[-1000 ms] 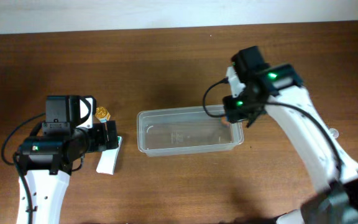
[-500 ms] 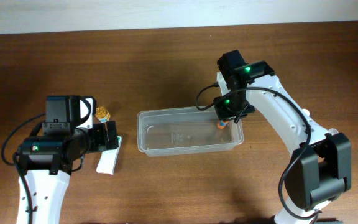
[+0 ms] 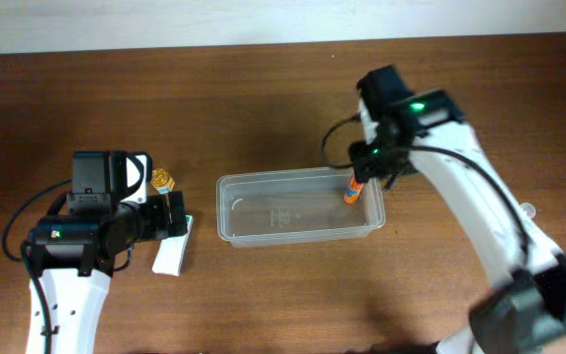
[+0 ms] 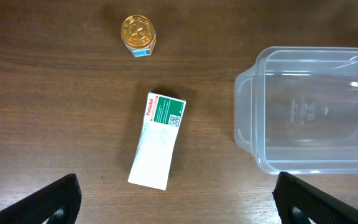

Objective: Pack container
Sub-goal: 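Carry the orange tube into the container and release it upright, then move the right gripper back and grasp the dark white-capped bottle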

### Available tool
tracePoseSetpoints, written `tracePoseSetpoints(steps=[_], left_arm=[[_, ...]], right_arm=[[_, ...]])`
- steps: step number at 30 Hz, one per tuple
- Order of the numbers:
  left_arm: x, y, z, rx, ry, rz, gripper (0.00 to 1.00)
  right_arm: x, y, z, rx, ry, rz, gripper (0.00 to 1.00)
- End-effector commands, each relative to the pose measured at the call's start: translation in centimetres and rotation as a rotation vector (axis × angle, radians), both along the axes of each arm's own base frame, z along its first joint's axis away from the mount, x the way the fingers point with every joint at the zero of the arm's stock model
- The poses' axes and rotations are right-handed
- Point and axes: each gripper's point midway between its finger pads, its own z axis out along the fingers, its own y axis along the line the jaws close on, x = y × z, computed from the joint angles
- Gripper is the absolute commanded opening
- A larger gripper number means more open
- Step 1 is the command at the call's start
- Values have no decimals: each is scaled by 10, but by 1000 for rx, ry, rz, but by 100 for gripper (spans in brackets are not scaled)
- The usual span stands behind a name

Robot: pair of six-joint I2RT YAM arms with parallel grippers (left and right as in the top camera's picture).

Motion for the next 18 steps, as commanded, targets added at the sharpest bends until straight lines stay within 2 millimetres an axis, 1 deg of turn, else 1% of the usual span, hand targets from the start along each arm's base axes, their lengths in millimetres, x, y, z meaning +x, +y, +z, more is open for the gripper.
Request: tracePoseSetpoints(steps=[1,2,4,5,7,9,11,13,18], left_arm=[[2,0,6,8,-16,-5,99],[2,0,6,8,-16,-5,99],[2,0,6,8,-16,-5,99],[2,0,6,8,-16,-5,99],[2,0,6,8,-16,-5,99],[2,0,6,8,-16,-5,99],[2,0,6,8,-15,-5,99],[2,0,6,8,-15,-5,99],[2,0,6,8,-15,-5,100]], right_arm=[[9,-61,75,-1,-234,-219,72],[9,-77,78,-2,-241,-265,72],[6,-106,75,1,-223,-349,73],[4,-122,70,6,-198,-394,73],[0,-145,56,23,-138,-467,75],[-3,-163,39,45,-70,-527,76],[-4,-177,21,60,-6,-566,76],[-6,-185,3,68,54,-593,76],[-8,-192,-43,71,208,-596,76]])
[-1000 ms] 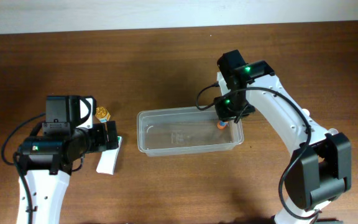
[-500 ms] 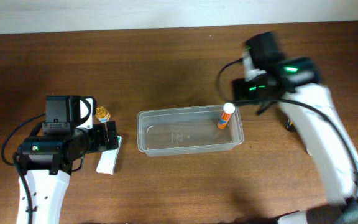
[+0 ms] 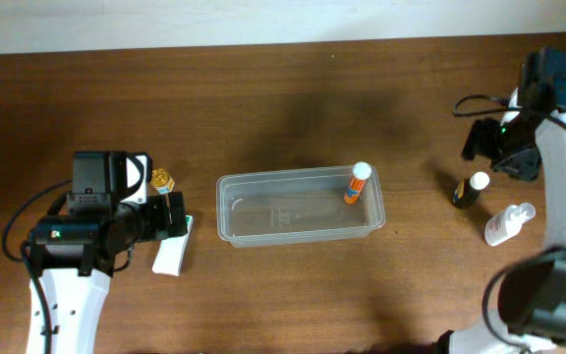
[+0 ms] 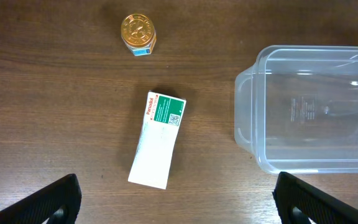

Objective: Pack container
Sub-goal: 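Move the right gripper back and grasp the dark white-capped bottle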

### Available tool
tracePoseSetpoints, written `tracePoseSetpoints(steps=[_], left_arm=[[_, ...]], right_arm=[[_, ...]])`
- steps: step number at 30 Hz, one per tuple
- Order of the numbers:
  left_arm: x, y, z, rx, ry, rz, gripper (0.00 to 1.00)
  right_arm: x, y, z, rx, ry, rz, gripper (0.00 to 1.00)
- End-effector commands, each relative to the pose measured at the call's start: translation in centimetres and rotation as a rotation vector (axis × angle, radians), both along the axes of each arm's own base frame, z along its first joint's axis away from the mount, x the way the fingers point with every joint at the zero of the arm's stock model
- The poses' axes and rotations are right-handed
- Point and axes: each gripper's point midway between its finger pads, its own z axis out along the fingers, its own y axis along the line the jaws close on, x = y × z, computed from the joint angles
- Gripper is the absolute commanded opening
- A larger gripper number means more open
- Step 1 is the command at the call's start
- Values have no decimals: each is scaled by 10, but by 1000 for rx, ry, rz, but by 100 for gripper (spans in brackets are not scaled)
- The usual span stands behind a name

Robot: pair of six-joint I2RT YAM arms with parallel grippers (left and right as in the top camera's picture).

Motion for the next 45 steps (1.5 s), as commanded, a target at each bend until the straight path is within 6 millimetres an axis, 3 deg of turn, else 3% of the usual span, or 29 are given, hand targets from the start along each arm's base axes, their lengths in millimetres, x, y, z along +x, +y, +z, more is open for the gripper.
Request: tracePoseSetpoints(steps=[1,9,15,19,22,28,32,35,39,43,45], left_arm=[[3,0,7,8,-18,-5,99],[2,0,6,8,-15,-5,99],[1,0,6,8,-12,-5,99],[1,0,6,8,-11,-5,99],[1,0,6,8,-11,-5,99],[1,0,6,8,-11,-5,99],[1,0,6,8,-11,-5,99],[1,0,6,8,-12,-5,99],[1,0,6,8,-12,-5,99],[1,0,6,8,-12,-5,99],[1,0,6,8,-11,-5,99]], right_arm=[[-2,2,-33,58,97,5,76],[2,-1,-78,88,198,14,75],[4,-10,-82,88,189,-9,70],[2,-14,-82,89,189,3,49],[3,-13,-82,89,189,8,41],[3,-10,-82,105,187,27,12],[1,-7,-79,120,186,28,10],[1,0,-65,134,157,56,6],[-4,19,-15,100,65,118,6],[-23,53,33,71,-19,223,6],[-39,83,62,57,-79,307,5]])
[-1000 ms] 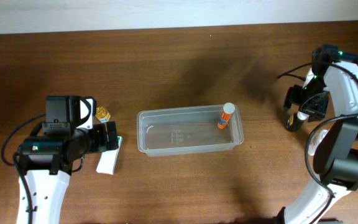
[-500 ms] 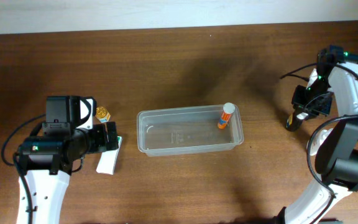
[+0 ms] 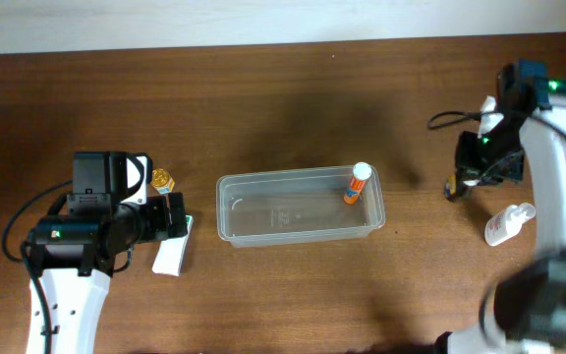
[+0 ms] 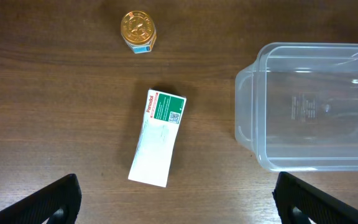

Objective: Pack container
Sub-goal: 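Move the right gripper back and grasp the dark white-capped bottle, then place the dark bottle into the container beside the orange tube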

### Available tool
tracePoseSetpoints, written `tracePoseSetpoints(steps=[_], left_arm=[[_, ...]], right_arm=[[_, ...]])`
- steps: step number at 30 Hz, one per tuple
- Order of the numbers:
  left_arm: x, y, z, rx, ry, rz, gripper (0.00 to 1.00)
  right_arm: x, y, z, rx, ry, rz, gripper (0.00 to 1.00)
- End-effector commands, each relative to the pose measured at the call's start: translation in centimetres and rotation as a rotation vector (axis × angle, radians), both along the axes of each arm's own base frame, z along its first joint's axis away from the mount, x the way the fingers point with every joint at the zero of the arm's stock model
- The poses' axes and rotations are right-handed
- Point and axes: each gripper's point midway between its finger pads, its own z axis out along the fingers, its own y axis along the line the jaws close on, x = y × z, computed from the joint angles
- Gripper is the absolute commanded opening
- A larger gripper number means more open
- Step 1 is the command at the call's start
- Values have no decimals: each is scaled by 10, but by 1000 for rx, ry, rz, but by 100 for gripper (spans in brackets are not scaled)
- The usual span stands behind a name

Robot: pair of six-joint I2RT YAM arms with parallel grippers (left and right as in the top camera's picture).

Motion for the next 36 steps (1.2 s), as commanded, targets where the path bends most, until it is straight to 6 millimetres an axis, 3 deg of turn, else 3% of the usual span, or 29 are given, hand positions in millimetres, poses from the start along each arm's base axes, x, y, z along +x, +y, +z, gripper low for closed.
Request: tracePoseSetpoints(steps=[1,4,7,13,22,26,28,33,36], left_arm=[[3,0,7,8,-19,-5,99],[3,0,7,8,-19,-5,99],[3,0,7,8,-19,-5,100],[3,0,7,8,-19,-5,99],[3,0,7,8,-19,-5,99],[3,0,7,8,-19,-5,99],[3,0,7,8,-19,-5,99],[3,0,7,8,-19,-5,100],[3,0,7,8,-19,-5,99]], right_arm=[[-22,51,64,1,-178,142,6],[-38,86,84,14,-237,221,6],[-49,116,90,34,-253,280,6],[-50,146,59,-3,-203,322,6],[-37,156,-27,-8,-137,302,6],[-36,156,-56,-16,-102,304,6],[-35,156,-62,-18,-91,304,7],[-28,159,-67,-16,-101,308,33],[-26,160,-66,-14,-112,307,37]])
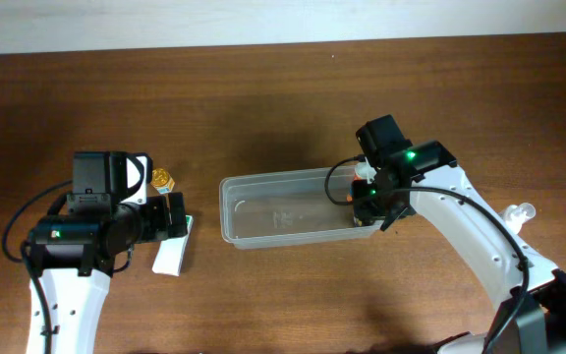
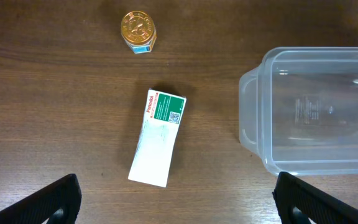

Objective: Pack container
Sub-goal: 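Place the dark bottle into the container beside the orange tube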

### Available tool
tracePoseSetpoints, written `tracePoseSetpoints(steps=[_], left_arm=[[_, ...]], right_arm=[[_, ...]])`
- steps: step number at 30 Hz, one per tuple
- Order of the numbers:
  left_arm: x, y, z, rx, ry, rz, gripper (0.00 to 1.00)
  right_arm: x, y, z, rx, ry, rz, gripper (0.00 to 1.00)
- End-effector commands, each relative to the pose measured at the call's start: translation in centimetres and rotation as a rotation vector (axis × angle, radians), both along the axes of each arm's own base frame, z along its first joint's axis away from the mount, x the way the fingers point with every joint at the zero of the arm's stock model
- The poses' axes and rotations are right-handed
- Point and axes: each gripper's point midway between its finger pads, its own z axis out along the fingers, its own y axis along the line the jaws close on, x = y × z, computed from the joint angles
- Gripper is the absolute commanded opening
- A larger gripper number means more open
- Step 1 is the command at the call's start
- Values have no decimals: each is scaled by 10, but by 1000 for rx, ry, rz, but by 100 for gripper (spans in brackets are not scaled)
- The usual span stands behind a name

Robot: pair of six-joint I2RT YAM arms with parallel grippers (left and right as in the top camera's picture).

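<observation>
A clear plastic container (image 1: 263, 180) lies mid-table; its left end (image 2: 252, 124) shows in the left wrist view. Inside at its right end is an orange glue stick (image 1: 348, 197), mostly covered by my right gripper (image 1: 369, 201), which hangs over that end with its fingers hidden under the wrist. The small dark bottle is out of view. A white and green medicine box (image 2: 158, 138) and a gold tin (image 2: 138, 31) lie left of the container. My left gripper (image 2: 179, 208) hovers open above the box, holding nothing.
A white bottle (image 1: 517, 212) lies on the table at the far right, past the right arm. The medicine box (image 1: 172, 254) and gold tin (image 1: 161, 179) sit close to the left arm. The wooden table's far edge meets a white wall.
My right gripper has moved from the dark bottle at the far right to the container's right end. The dark bottle is gone from its spot. The container has shifted slightly to the right.
My right gripper was at the container's right end by the glue stick. Then it was at the far right, the glue stick left inside. Then it was down at the dark bottle, and now it is back over the container. My left arm stayed still throughout.
</observation>
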Motion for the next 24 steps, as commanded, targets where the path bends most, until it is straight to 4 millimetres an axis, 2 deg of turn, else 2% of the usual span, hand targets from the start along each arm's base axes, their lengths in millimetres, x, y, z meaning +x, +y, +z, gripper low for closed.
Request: tracePoseSetpoints(steps=[1,3,5,9,11,13,15,17,19,22,24], left_arm=[[3,0,6,8,-18,-5,100],[3,0,7,8,-18,-5,100],[3,0,7,8,-18,-5,99],[3,0,6,8,-18,-5,100],[3,0,7,8,-18,-5,100],[3,0,7,8,-18,-5,99],[3,0,7,8,-18,-5,100],[3,0,6,8,-18,-5,99],[3,0,7,8,-18,-5,99],[3,0,7,8,-18,-5,99],[3,0,7,8,-18,-5,99]], right_arm=[[3,0,2,-11,-16,-3,36],[4,1,8,-7,-25,-4,37],[9,-1,26,-11,-64,-6,38],[22,-19,82,-57,-199,-58,43],[27,-41,118,-86,-282,-149,51],[29,-62,145,-89,-341,-222,64],[29,-94,165,-91,-381,-320,70],[24,-125,170,-103,-382,-418,74],[16,-157,165,-116,-346,-519,78],[0,-200,146,-111,-254,-664,82],[-7,-217,129,-78,-194,-699,82]])
